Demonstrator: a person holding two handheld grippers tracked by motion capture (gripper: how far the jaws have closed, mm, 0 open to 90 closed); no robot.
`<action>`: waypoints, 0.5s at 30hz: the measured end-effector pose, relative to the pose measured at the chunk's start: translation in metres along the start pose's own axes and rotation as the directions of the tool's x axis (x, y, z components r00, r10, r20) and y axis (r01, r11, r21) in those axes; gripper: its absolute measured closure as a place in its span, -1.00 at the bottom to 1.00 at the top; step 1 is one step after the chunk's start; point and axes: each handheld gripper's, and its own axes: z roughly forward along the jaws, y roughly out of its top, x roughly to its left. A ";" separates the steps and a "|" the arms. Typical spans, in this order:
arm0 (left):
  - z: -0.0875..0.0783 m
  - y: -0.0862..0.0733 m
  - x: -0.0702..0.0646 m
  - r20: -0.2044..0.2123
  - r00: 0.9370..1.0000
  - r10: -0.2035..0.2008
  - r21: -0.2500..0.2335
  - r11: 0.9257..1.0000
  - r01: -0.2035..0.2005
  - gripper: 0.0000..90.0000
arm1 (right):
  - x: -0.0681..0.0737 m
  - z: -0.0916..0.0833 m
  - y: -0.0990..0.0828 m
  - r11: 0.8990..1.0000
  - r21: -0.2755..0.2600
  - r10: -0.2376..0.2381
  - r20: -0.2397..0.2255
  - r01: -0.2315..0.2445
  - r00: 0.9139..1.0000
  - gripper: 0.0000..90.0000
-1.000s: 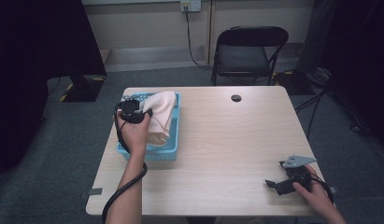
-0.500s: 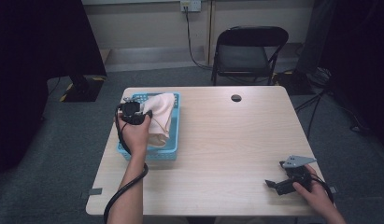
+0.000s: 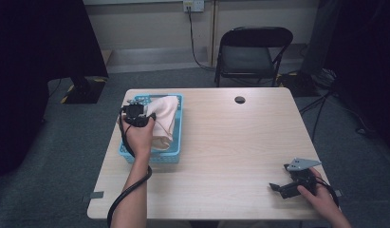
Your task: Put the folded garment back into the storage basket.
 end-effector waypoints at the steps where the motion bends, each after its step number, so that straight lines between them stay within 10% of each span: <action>1: 0.001 0.000 0.000 -0.001 1.000 0.000 0.002 1.000 0.000 0.76 | 0.000 0.000 0.000 1.000 0.000 0.000 0.000 0.000 1.000 -1.00; 15: 0.006 -0.004 0.002 -0.020 1.000 -0.002 0.012 1.000 0.002 0.76 | 0.000 0.000 0.000 1.000 0.000 0.000 0.000 0.000 1.000 -1.00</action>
